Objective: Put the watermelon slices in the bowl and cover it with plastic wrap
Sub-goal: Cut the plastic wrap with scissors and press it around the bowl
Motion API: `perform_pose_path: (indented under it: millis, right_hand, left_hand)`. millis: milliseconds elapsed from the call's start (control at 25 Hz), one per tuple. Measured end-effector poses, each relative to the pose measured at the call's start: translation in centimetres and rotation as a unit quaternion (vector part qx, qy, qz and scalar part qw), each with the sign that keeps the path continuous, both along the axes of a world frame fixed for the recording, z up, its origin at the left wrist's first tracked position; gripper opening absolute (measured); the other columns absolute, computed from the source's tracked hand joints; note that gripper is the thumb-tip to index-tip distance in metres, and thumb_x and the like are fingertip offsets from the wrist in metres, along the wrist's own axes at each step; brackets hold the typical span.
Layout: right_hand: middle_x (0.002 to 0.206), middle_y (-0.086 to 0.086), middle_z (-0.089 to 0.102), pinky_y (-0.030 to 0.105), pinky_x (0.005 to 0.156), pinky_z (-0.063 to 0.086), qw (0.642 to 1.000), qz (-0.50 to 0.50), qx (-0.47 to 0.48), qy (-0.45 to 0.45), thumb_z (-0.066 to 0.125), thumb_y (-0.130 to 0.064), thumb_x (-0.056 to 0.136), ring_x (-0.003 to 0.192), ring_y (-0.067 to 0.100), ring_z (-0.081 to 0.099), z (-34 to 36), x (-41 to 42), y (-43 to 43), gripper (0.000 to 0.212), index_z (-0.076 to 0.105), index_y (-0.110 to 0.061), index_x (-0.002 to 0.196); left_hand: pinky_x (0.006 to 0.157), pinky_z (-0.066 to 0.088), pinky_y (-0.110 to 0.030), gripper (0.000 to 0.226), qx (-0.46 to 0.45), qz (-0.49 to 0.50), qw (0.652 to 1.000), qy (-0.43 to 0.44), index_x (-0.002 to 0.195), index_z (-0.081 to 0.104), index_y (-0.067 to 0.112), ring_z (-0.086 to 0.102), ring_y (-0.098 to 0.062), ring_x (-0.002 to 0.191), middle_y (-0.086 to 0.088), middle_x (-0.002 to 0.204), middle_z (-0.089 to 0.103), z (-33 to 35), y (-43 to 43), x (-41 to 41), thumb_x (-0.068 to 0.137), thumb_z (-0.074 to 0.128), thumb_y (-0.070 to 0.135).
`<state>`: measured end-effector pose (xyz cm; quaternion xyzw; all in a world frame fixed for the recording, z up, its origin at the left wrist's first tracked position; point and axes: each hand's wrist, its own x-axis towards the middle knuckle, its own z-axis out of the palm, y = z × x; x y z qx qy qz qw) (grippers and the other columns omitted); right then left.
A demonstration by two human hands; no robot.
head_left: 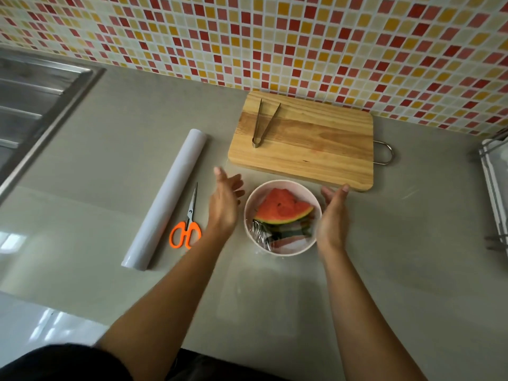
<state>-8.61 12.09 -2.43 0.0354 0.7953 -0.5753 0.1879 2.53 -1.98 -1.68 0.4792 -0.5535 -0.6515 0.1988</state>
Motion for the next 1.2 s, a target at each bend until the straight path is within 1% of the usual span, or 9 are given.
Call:
perform_pose_path:
  millis: [120,240,360,560,680,760,880,1040,1200]
  right_hand:
    - [0.131,0.001,0.057,0.037,0.106,0.036,0.983,0.116,-0.142,0.006,0.022,-0.063,0.085,0.123,0.014,0.049,-0.1,0.0,-0.2,0.053,0.063,-0.037,0.105]
    - [0.109,0.003,0.069,0.037,0.09,0.048,0.985,0.121,-0.12,-0.031,0.023,-0.064,0.086,0.107,0.02,0.062,-0.3,0.6,-0.4,0.055,0.069,-0.035,0.095]
    - [0.083,-0.01,0.067,0.026,0.072,0.045,0.995,0.069,-0.037,-0.067,0.014,-0.067,0.088,0.096,0.017,0.064,0.5,0.8,-0.4,0.065,0.065,-0.027,0.077]
    - [0.132,-0.006,0.053,0.023,0.092,0.039,0.999,0.043,-0.019,-0.004,0.014,-0.067,0.085,0.111,0.006,0.049,0.6,2.1,1.3,0.069,0.051,-0.027,0.129]
    - [0.138,-0.004,0.05,0.033,0.108,0.034,0.994,0.086,-0.062,0.008,0.015,-0.058,0.091,0.125,0.01,0.046,0.8,2.7,1.8,0.06,0.05,-0.029,0.131]
    - [0.122,0.002,0.062,0.036,0.101,0.041,0.998,0.02,-0.059,0.016,0.018,-0.053,0.094,0.115,0.017,0.056,0.8,3.3,2.1,0.055,0.062,-0.026,0.113]
    - [0.101,0.0,0.061,0.025,0.084,0.04,0.996,-0.03,-0.007,0.089,0.023,-0.048,0.088,0.101,0.02,0.057,0.7,4.2,2.7,0.044,0.059,-0.022,0.093]
    - [0.125,-0.01,0.05,0.003,0.092,0.031,0.98,0.073,-0.132,0.129,0.027,-0.033,0.093,0.114,-0.011,0.045,0.1,1.2,2.2,0.038,0.05,-0.024,0.122]
    - [0.133,-0.006,0.053,0.026,0.106,0.035,0.959,0.213,-0.175,0.072,0.028,-0.052,0.091,0.127,0.006,0.045,-0.3,-0.7,-0.2,0.043,0.055,-0.034,0.119]
  left_hand:
    - [0.113,0.027,-0.031,0.08,-0.004,0.066,0.995,0.074,0.145,0.033,0.02,0.039,-0.008,0.134,0.0,0.151,0.037,-1.4,6.8,2.2,0.085,0.019,0.071]
    - [0.111,0.033,-0.028,0.072,0.066,0.047,0.987,0.141,0.148,0.026,0.022,0.037,-0.009,0.136,0.0,0.151,0.037,-1.5,9.4,1.5,0.092,0.019,0.065]
    - [0.113,0.03,-0.031,0.062,0.066,0.03,0.994,0.08,0.147,0.03,0.019,0.035,-0.011,0.137,-0.001,0.149,0.039,-1.1,7.2,1.2,0.097,0.011,0.05]
    - [0.115,0.016,-0.026,0.061,0.099,0.167,0.98,0.031,0.148,0.028,0.024,0.024,-0.004,0.14,0.007,0.155,0.027,-0.4,10.1,3.8,0.096,0.019,0.055]
    - [0.103,0.022,-0.017,0.067,0.099,0.093,0.988,0.079,0.145,0.035,0.029,0.029,0.005,0.132,0.012,0.15,0.036,1.0,11.3,2.8,0.089,0.017,0.062]
    - [0.101,0.02,-0.016,0.064,0.09,0.053,0.991,0.078,0.149,0.024,0.025,0.024,0.005,0.132,0.012,0.153,0.026,1.1,7.9,1.2,0.094,0.01,0.057]
    - [0.109,0.01,-0.021,0.065,0.04,0.005,0.995,0.089,0.151,0.014,0.023,0.013,-0.004,0.143,0.009,0.158,0.013,0.5,2.8,0.9,0.095,0.0,0.054]
    - [0.111,0.023,-0.017,0.064,-0.008,-0.021,0.99,0.137,0.148,0.027,0.02,0.03,0.002,0.136,0.011,0.152,0.031,-1.0,3.5,2.1,0.095,0.013,0.054]
    - [0.098,0.039,-0.013,0.05,-0.026,-0.07,0.984,0.161,0.137,0.044,0.017,0.046,0.003,0.124,0.003,0.139,0.048,-1.4,3.8,-0.1,0.099,0.022,0.042]
